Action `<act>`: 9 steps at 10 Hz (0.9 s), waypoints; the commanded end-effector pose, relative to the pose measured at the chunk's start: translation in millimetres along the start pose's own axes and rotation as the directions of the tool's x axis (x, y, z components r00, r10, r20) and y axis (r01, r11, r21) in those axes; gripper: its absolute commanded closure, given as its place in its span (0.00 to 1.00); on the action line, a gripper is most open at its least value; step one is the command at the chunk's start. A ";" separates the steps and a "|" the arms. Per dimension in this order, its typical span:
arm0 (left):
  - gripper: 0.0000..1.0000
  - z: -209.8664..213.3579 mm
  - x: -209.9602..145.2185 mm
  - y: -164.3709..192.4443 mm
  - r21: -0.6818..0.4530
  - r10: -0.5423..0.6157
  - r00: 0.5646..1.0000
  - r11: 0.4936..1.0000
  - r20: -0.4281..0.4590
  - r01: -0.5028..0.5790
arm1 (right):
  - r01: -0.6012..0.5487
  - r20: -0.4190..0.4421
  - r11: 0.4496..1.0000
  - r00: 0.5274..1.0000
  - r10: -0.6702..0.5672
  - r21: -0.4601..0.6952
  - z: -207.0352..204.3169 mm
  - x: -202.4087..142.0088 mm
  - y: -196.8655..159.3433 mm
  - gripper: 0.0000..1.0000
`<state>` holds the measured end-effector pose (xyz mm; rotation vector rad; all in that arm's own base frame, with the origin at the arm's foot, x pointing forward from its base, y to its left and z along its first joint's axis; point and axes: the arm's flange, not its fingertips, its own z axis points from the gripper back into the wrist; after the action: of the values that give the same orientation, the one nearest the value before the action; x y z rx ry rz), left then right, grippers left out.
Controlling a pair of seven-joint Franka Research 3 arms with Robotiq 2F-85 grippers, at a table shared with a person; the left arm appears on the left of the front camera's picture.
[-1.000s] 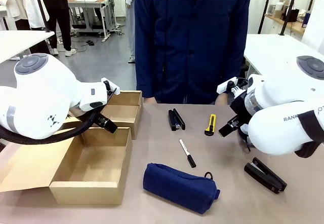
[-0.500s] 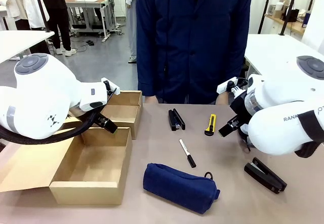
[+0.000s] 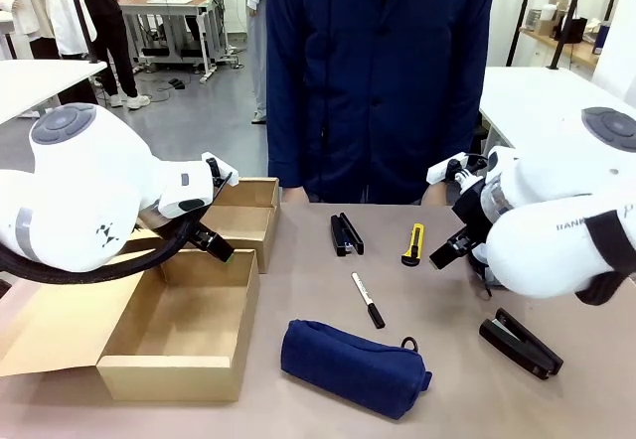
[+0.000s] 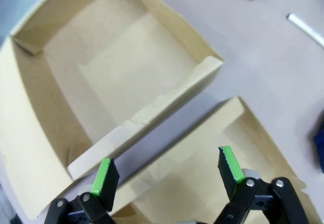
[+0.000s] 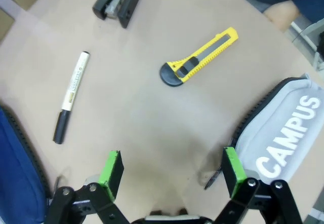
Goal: Place items inside the box.
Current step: Pick up a Pencil pouch or Stapler and place it inside the Mailer Box closest to the robot.
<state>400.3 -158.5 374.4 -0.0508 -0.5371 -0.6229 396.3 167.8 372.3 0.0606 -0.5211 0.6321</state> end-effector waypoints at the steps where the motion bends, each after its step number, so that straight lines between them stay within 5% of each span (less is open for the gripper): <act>1: 0.00 51.5 17.3 14.2 -0.153 0.012 1.000 0.988 -0.022 -0.016 | 0.131 -0.039 0.980 0.991 -0.127 0.147 51.9 21.6 -24.8 0.00; 4: 0.00 150.3 15.0 41.1 -0.266 0.054 0.996 0.963 0.064 -0.035 | 0.382 -0.076 0.889 0.924 -0.375 0.252 150.0 20.4 -60.6 0.00; 5: 0.00 174.6 -1.8 64.0 -0.339 0.077 0.991 0.940 0.111 -0.035 | 0.445 -0.052 0.813 0.886 -0.461 0.376 184.6 -1.5 -90.5 0.00; 7: 0.00 204.3 -61.2 133.8 -0.474 0.265 0.944 0.868 0.195 -0.146 | 0.593 0.003 0.616 0.719 -0.695 0.518 224.0 -66.5 -165.2 0.00; 8: 0.00 215.8 -101.7 167.5 -0.528 0.402 0.880 0.820 0.254 -0.222 | 0.651 0.019 0.508 0.605 -0.796 0.565 232.5 -105.4 -198.1 0.00; 9: 0.00 220.5 -149.9 201.1 -0.567 0.565 0.767 0.754 0.304 -0.330 | 0.694 0.035 0.389 0.465 -0.885 0.605 237.7 -151.3 -228.5 0.00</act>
<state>316.1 94.3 534.1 -0.7333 -0.7072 -0.3665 319.0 -123.6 552.1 0.8541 -0.5037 -0.1603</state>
